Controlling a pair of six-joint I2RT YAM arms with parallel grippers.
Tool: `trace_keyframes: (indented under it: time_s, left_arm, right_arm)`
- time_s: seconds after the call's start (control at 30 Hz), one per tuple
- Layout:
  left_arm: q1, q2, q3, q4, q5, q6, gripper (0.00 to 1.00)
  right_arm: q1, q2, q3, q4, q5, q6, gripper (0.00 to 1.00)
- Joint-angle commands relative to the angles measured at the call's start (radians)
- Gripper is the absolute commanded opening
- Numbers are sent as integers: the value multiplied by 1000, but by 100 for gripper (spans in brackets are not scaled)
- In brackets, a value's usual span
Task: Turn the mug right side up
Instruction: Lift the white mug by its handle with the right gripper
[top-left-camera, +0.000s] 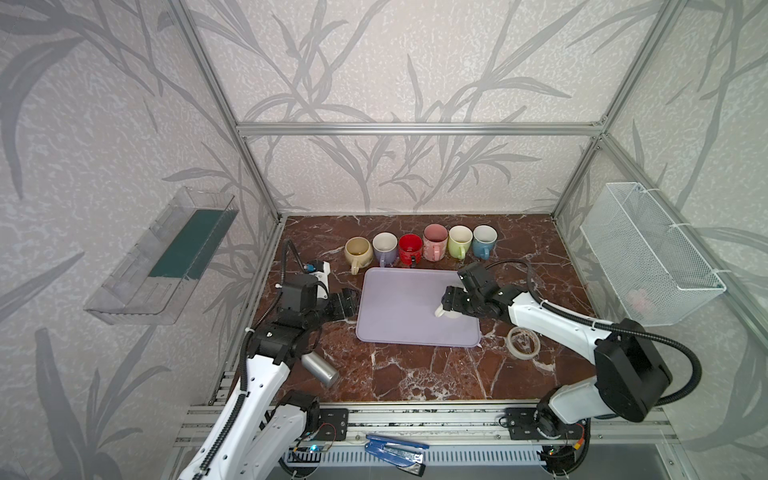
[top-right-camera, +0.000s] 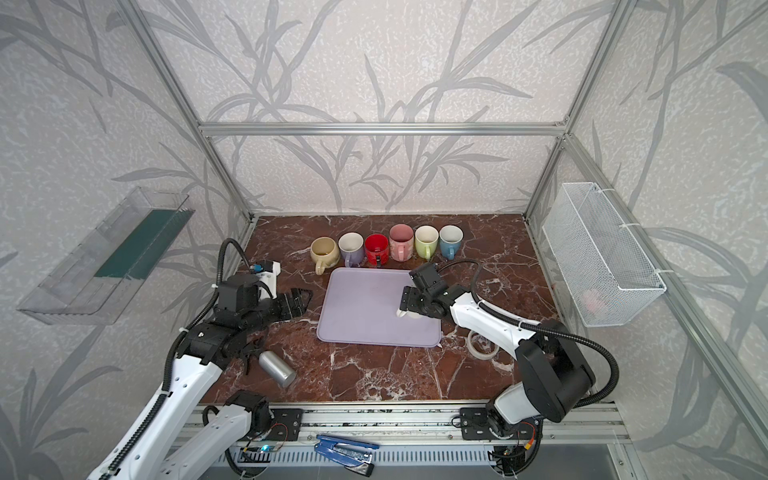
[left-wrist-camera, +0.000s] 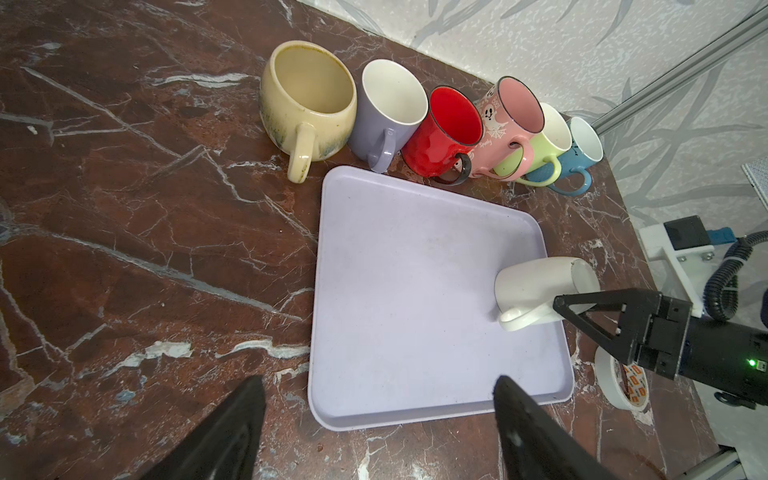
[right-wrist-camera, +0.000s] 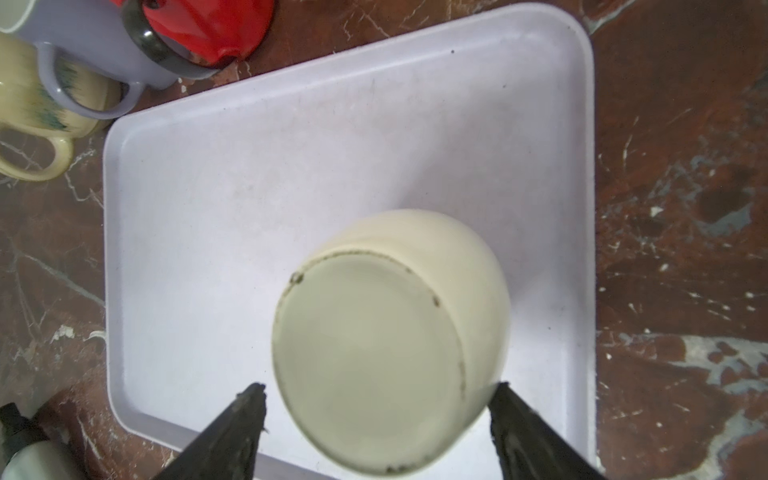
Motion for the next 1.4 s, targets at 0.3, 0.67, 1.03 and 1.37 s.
trace_keyframes:
  time_s: [0.3, 0.67, 1.03, 1.37]
  left_arm:
    - [-4, -17, -7, -8, 5, 15, 84]
    - [-4, -16, -7, -8, 6, 17, 84]
    - [-4, -12, -7, -10, 3, 17, 84]
    - [-4, -7, -7, -8, 5, 17, 84]
  right_arm:
    - [6, 161, 124, -13, 64, -24, 79]
    - [10, 193, 162, -86, 72, -107, 65]
    - [10, 187, 180, -145, 86, -200, 38]
    - [10, 193, 225, -193, 137, -254, 38]
